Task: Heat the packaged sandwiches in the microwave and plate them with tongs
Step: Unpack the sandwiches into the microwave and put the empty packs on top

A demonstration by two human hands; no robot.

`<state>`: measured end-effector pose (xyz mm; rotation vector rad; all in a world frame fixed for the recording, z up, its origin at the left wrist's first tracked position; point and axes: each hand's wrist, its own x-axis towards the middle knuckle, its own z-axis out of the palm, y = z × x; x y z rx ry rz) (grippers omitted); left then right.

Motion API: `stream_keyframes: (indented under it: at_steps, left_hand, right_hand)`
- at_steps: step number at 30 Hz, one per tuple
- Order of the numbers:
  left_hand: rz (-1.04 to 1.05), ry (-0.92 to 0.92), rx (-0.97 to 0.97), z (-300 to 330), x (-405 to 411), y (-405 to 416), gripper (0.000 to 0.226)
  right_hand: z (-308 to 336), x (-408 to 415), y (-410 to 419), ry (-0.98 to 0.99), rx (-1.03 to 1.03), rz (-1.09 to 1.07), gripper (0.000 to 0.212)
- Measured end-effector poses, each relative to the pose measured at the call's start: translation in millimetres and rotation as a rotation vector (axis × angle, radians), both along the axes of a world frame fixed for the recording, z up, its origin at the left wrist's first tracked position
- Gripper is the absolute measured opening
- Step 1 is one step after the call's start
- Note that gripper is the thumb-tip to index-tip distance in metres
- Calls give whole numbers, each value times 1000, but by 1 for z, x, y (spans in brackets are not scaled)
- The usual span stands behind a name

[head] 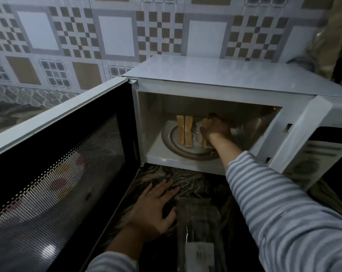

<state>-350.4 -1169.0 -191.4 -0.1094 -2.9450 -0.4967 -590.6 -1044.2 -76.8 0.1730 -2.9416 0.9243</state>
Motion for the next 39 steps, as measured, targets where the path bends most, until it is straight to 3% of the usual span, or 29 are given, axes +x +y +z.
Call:
stream_keyframes:
  at_steps: [3,7,9,11,16,20,24,29,39]
  left_hand:
    - [9,0,20,-2,-1,0,69]
    - [-7,-63,-28,2,0,2,78]
    - [24,-148,-11,9,-1,5,68]
    - [83,-169,149,23,0,12,51]
    - [145,-113,540,56,38,40,54]
    - [184,-78,644,60,72,63,60]
    - [203,-163,683,49,105,76,69]
    - [170,-82,650,40,134,85,46]
    - [241,-249,1046,27,157,98,52]
  right_hand:
    - [8,12,9,-14,-44,-22,67]
    - [11,59,29,-16,-73,-92,64]
    - [9,95,39,14,-134,-84,56]
    - [8,127,47,-52,-108,-49,50]
    - [3,204,70,-233,-145,-7,48]
    - [-17,262,84,-240,-201,-25,48]
    - [-38,311,98,-322,-249,-32,49]
    - [-51,346,109,-309,-349,-68,30]
    - [-68,365,117,-426,-582,-167,24]
